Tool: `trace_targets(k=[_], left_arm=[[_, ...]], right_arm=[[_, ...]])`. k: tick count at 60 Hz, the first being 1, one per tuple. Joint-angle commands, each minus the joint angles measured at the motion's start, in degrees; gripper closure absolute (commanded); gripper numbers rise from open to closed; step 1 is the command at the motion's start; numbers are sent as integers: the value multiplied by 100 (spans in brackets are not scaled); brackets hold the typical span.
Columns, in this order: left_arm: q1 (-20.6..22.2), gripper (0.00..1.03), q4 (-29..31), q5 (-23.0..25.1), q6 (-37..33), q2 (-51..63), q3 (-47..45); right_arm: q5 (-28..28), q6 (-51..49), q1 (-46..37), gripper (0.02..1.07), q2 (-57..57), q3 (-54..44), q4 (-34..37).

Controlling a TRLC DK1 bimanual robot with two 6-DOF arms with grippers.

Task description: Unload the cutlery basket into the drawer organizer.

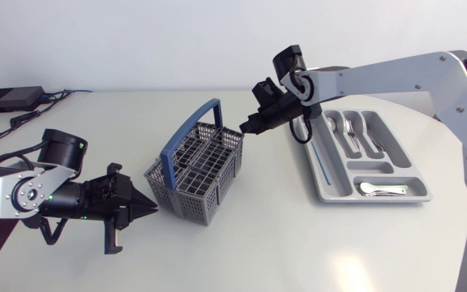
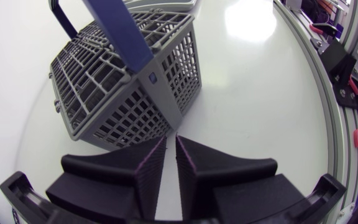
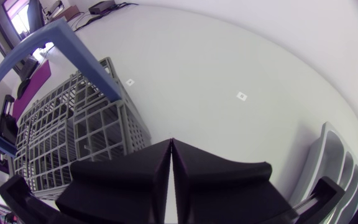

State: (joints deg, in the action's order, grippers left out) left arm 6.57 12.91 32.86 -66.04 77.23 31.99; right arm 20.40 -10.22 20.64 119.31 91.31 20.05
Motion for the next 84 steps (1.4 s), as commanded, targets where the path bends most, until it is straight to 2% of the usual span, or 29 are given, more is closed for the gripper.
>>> trace_targets(k=[1,14,29,50,68,84], left_arm=[[2,89,-174,-8,74,240,176],[-129,89,-517,-8,170,459,378],[-358,89,-798,-8,162,864,660],[-525,89,-974,-8,188,1400,1161],[-332,89,-1176,-105,425,1901,1582],[-349,89,-1176,-105,469,2024,1776]], right_arm=[[122,117,63,102,172,133,130],[544,11,142,102,-118,-236,289],[746,-68,274,102,-689,-913,280],[746,-50,502,102,-1814,-2012,262],[614,64,599,102,-2210,-2530,7],[421,64,150,102,-2887,-2855,-107]])
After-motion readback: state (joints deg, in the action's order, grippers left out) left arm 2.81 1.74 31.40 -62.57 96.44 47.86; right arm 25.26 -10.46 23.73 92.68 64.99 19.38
